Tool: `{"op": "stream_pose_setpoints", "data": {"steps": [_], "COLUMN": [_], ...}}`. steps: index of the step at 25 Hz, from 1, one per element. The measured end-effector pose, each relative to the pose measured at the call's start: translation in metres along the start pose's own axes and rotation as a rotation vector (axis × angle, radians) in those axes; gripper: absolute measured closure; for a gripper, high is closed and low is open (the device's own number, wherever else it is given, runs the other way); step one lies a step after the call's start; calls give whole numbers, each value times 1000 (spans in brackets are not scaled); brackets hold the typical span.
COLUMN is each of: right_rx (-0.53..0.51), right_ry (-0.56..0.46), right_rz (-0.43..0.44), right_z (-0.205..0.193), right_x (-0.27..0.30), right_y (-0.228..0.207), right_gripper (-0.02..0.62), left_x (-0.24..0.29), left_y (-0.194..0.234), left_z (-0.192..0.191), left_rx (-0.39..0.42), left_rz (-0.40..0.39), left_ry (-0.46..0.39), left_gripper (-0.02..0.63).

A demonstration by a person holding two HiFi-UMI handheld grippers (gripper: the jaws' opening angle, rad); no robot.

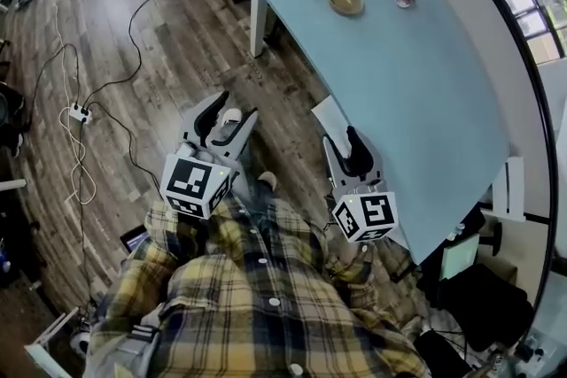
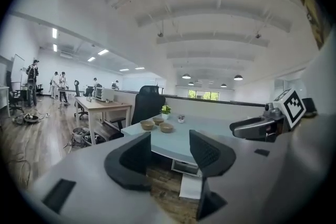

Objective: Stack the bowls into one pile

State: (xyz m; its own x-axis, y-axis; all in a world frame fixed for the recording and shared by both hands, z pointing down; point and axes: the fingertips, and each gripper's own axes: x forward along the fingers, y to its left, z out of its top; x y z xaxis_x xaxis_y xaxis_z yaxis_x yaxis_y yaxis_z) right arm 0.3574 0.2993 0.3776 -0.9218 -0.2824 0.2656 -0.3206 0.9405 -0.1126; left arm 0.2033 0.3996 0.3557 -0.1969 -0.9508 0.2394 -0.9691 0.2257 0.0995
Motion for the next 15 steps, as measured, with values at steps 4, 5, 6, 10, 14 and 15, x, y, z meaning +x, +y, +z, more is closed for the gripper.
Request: {"op": "stream_pose_setpoints", "data": {"steps": [4,5,6,10,14,15], "right_rx": [-7,-10,-11,-15,-19,-20], "right_ry": [6,7,8,24,26,26], "right_rz": [-2,-9,-15,-34,-64,-69], "right_z": [6,8,10,22,41,46], "right_x": [28,38,49,103,156,170], "right_y": [1,-1,-2,-5,-8,-9], "right_gripper": [397,397,397,397,397,397], "left_x": [17,25,33,66,97,104], "left_y": [21,29,38,84,134,148], "left_z": [1,2,4,15,34,39], "left_rx": [-7,-7,-7,-1,17,22], "left_rz": [-18,-25,-32,-53,-72,-74], "left_ry": [4,2,3,17,16,15], "left_gripper": [371,370,368,364,364,364]}}
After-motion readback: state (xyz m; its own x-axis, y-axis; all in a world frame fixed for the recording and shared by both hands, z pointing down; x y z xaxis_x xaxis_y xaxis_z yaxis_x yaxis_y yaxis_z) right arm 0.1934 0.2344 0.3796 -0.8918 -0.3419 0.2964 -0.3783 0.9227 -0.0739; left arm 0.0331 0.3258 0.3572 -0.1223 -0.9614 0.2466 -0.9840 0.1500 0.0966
